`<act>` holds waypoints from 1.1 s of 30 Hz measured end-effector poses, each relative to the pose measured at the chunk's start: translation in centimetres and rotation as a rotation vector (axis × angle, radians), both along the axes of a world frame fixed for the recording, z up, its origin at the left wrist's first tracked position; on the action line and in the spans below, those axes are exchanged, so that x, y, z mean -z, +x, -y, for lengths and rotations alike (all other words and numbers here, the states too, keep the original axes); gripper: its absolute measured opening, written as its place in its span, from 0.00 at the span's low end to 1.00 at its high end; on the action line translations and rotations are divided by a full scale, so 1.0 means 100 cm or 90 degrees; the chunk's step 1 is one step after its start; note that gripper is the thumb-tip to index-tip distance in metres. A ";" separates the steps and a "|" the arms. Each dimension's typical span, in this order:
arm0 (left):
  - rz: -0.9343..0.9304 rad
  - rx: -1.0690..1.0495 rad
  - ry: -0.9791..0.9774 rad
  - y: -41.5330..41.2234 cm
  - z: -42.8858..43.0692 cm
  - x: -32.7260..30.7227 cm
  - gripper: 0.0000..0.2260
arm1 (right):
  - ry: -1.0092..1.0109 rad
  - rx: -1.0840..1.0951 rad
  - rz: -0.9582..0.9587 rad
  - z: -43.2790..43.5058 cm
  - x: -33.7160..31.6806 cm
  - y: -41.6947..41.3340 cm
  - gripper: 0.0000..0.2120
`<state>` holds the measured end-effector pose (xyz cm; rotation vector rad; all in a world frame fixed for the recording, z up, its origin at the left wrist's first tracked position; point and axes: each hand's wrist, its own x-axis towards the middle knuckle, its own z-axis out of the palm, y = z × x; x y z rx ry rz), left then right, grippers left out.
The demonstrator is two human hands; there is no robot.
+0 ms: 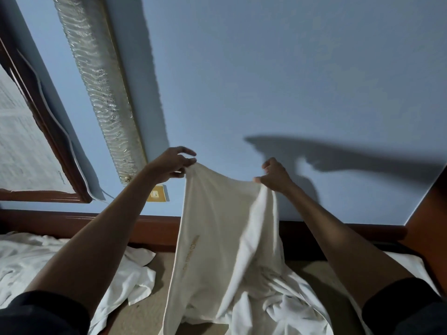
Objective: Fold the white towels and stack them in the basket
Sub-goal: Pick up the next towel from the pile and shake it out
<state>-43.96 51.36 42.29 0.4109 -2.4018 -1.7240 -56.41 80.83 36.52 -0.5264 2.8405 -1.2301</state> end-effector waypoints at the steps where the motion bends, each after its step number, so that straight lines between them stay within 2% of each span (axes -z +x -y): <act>1: -0.011 0.012 0.029 -0.003 -0.008 -0.003 0.07 | 0.025 -0.074 0.032 0.006 -0.006 0.007 0.20; 3: -0.021 0.055 0.079 -0.008 -0.026 -0.008 0.09 | 0.067 -0.238 0.142 0.023 -0.018 0.026 0.18; 5: -0.022 0.106 0.122 -0.013 -0.046 -0.012 0.08 | 0.073 -0.310 0.219 0.041 -0.025 0.044 0.22; 7: -0.036 0.143 0.126 -0.017 -0.062 -0.015 0.09 | 0.016 -0.276 0.194 0.056 -0.019 0.050 0.25; 10: -0.062 0.165 0.123 -0.023 -0.069 -0.017 0.11 | -0.117 -0.179 0.132 0.060 -0.007 0.042 0.15; 12: -0.074 0.178 0.069 -0.024 -0.063 -0.016 0.13 | -0.152 -0.172 0.128 0.050 -0.007 0.035 0.07; 15: -0.086 0.190 -0.127 -0.023 -0.056 -0.013 0.15 | -0.144 -0.162 0.091 0.039 -0.010 0.029 0.10; 18: -0.127 0.109 -0.287 -0.029 -0.058 -0.010 0.05 | -0.092 -0.139 -0.030 0.039 -0.012 0.023 0.14; 22: -0.188 0.022 -0.383 -0.038 -0.053 -0.007 0.07 | -0.032 -0.114 -0.132 0.044 -0.020 0.025 0.15; 25: -0.211 -0.081 -0.441 -0.043 -0.046 -0.013 0.07 | -0.044 -0.112 -0.093 0.049 -0.030 0.025 0.14; 29: -0.233 -0.161 -0.416 -0.048 -0.037 -0.017 0.08 | -0.149 -0.198 0.141 0.063 -0.044 0.022 0.13; 31: -0.253 -0.178 -0.403 -0.048 -0.035 -0.017 0.08 | -0.112 -0.194 0.127 0.070 -0.047 0.018 0.13; 33: -0.289 -0.181 -0.386 -0.046 -0.033 -0.019 0.08 | -0.047 -0.168 0.043 0.076 -0.047 0.017 0.11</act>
